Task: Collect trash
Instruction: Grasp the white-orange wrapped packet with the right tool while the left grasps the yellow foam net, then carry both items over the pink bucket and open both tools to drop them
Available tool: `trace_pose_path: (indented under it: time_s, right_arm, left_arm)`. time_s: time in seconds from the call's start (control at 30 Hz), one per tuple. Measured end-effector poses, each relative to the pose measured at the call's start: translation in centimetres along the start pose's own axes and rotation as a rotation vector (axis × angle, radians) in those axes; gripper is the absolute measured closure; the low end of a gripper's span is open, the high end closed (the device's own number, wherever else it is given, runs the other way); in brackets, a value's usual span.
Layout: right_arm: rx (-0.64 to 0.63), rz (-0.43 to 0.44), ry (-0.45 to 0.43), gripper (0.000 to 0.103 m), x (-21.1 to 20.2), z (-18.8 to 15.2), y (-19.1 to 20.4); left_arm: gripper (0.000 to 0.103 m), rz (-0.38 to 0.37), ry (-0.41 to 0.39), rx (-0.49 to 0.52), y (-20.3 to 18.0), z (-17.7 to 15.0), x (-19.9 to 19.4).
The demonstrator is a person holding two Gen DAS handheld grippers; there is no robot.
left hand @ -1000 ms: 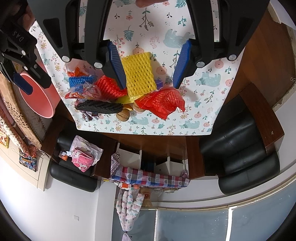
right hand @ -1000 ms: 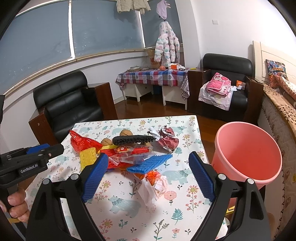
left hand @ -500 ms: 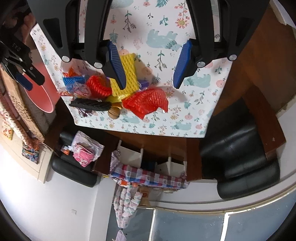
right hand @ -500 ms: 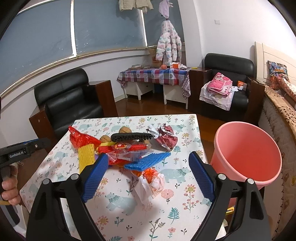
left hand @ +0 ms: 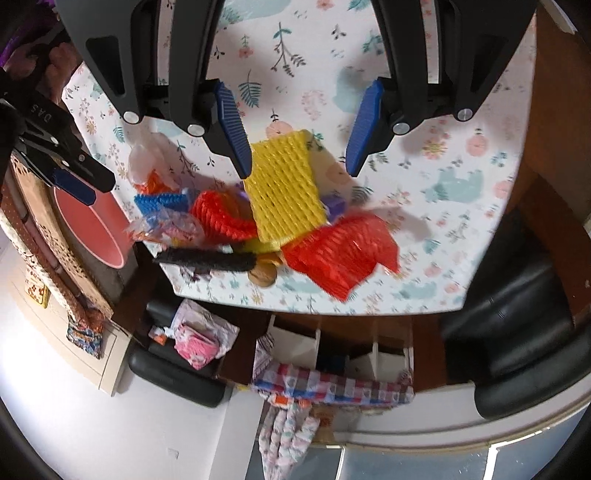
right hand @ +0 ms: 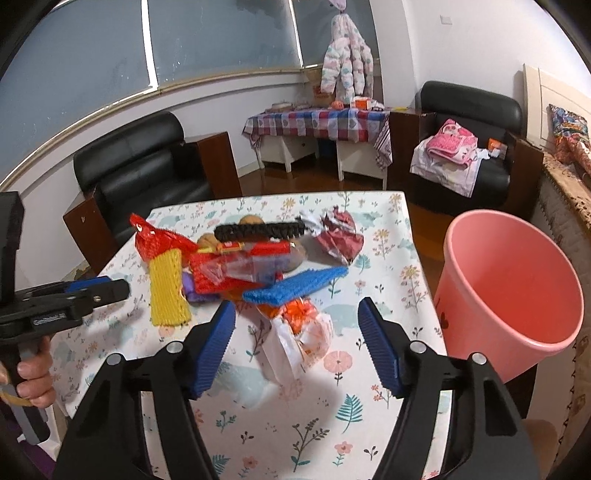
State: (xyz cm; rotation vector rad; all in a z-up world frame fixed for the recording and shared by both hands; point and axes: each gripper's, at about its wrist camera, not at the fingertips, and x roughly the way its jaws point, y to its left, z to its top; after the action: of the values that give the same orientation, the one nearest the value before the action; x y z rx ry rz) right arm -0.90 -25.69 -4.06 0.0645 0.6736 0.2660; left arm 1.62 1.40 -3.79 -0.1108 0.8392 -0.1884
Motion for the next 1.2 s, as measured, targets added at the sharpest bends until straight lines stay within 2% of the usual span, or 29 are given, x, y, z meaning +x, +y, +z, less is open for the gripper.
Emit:
trace_pose_path:
  time_s: [0.17,0.33,0.4,0.47,0.57,0.77,0.83,0.93,1.2]
  right_arm:
    - [0.025,0.019,0.033,0.036,0.9,-0.4,-0.6]
    - [0.041,0.047,0.062,0.038,1.7,-0.6,-1.0]
    - [0.043,0.053,0.071,0.039,1.9,-0.7,-1.2]
    - [0.050,0.062,0.085,0.040,2.2,-0.8,-1.3]
    - [0.065,0.072,0.107,0.044,2.7,-0.9,-1.6]
    - [0.070,0.078,0.131,0.047,3.3,-1.1,-1.4]
    - [0.068,0.076,0.145,0.055,3.6,-1.1,-1.3]
    - [0.079,0.074,0.164,0.062,3.9,-1.1,-1.3]
    - [0.077,0.088,0.162,0.068,2.6,-1.0,-1.6]
  left_arm:
    - [0.051,-0.006,0.049,-0.027,0.0,0.3,2.7]
    - [0.062,-0.006,0.098,-0.045,0.2,0.2,4.8]
    - [0.070,-0.013,0.122,-0.051,0.2,0.1,5.6]
    - [0.084,-0.034,0.135,-0.050,0.2,0.0,5.9]
    - [0.093,-0.046,0.125,-0.030,-0.2,-0.1,5.8]
    - [0.094,-0.065,0.110,-0.012,-0.7,-0.7,4.8]
    - [0.094,-0.071,0.104,-0.010,-0.7,-0.9,4.2]
    - [0.094,-0.083,0.092,-0.007,-0.8,-1.3,3.1]
    - [0.094,-0.113,0.050,0.019,-1.6,-1.2,0.1]
